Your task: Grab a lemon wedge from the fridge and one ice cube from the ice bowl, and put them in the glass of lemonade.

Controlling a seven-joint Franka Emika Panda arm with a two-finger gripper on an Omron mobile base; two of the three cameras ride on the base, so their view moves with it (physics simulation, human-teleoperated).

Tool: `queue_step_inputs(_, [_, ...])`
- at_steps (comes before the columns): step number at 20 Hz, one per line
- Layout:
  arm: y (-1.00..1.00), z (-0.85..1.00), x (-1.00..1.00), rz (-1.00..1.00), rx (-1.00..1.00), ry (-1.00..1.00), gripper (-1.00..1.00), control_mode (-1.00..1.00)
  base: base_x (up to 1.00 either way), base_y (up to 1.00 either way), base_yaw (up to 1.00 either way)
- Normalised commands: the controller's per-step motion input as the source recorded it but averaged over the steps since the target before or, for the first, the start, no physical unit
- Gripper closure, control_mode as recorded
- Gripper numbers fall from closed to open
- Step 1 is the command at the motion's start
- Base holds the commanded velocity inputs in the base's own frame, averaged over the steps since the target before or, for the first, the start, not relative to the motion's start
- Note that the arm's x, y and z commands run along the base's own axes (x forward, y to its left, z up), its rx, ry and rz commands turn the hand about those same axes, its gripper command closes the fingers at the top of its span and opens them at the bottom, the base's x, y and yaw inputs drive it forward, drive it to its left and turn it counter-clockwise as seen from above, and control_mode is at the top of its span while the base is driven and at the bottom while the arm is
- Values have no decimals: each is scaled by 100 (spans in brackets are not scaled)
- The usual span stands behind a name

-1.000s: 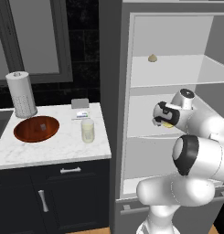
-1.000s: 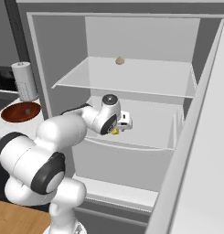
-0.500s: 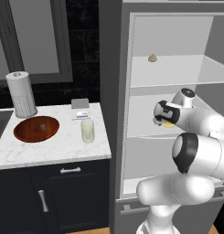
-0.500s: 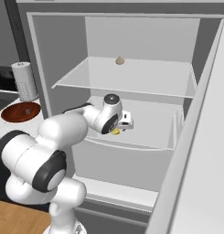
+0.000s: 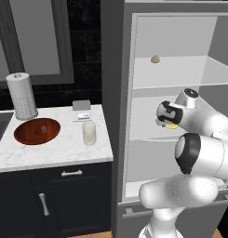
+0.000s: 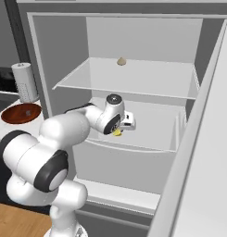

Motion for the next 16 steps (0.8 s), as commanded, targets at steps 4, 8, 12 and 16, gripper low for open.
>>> queue_step_inputs(4, [0,-8,-23,0,0,0,100,-100,0,0,0])
queue_step_inputs(8, [11,12,-86,0,0,0,100,-100,0,0,0])
queue_step_inputs(12, [24,74,-100,0,0,-1,100,-100,0,0,0])
queue_step_inputs(16, [48,100,-100,0,-2,0,100,-100,0,0,0])
